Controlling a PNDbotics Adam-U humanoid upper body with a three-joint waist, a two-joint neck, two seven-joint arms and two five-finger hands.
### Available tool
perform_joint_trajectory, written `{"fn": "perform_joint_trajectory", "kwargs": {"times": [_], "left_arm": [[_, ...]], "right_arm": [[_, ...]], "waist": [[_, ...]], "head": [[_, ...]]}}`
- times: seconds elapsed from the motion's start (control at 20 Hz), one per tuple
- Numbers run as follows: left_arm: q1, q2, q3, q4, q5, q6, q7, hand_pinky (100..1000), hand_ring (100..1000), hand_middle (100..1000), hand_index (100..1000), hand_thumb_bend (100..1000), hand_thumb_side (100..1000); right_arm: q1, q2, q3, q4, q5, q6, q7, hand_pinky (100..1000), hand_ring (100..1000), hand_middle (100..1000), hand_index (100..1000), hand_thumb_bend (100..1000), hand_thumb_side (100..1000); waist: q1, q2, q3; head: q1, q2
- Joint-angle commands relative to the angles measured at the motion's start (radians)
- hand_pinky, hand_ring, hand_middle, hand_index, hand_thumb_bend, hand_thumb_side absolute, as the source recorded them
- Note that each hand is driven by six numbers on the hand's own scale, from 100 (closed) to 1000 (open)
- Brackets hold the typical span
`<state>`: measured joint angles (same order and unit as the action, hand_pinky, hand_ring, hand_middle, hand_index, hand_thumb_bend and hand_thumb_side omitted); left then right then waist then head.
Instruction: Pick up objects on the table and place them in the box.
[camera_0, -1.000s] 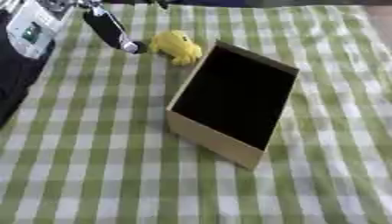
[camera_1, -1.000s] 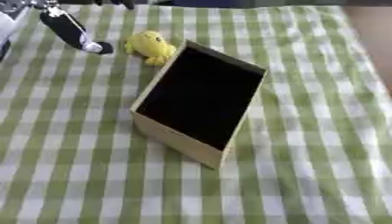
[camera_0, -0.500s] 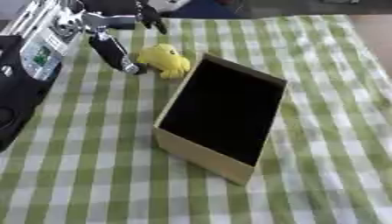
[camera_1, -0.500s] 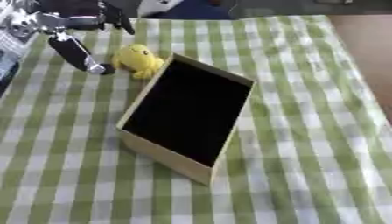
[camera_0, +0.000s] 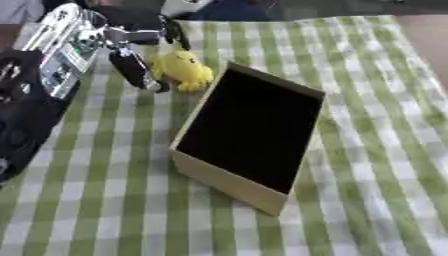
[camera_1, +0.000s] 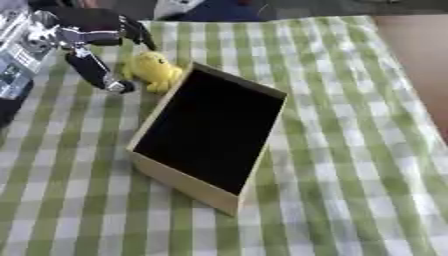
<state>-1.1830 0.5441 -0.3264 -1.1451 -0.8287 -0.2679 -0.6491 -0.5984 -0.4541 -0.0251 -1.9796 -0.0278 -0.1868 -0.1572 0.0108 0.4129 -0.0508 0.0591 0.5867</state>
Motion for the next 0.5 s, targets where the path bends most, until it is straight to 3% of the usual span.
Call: {"fn": "perform_joint_trajectory", "kwargs": {"times": [0.05, 0.5], "left_arm": [[-0.031, 0.008, 0.027, 0.010, -0.029, 0.011, 0.026, 718, 841, 831, 875, 374, 199], [-0.057, 0.002, 0.066, 0.048, -0.040, 0.053, 0.100, 709, 832, 838, 883, 333, 201]], "right_arm": [[-0.015, -0.013, -0.010, -0.020, -0.006, -0.002, 0.002, 782, 784, 719, 867, 100, 1000], [-0.020, -0.013, -0.009, -0.020, -0.010, 0.001, 0.006, 781, 784, 717, 868, 100, 1000]], "waist": [[0.000, -0.019, -0.003], [-0.003, -0.003, -0.011]], "head": [[0.006, -0.013], [0.021, -0.021]]}}
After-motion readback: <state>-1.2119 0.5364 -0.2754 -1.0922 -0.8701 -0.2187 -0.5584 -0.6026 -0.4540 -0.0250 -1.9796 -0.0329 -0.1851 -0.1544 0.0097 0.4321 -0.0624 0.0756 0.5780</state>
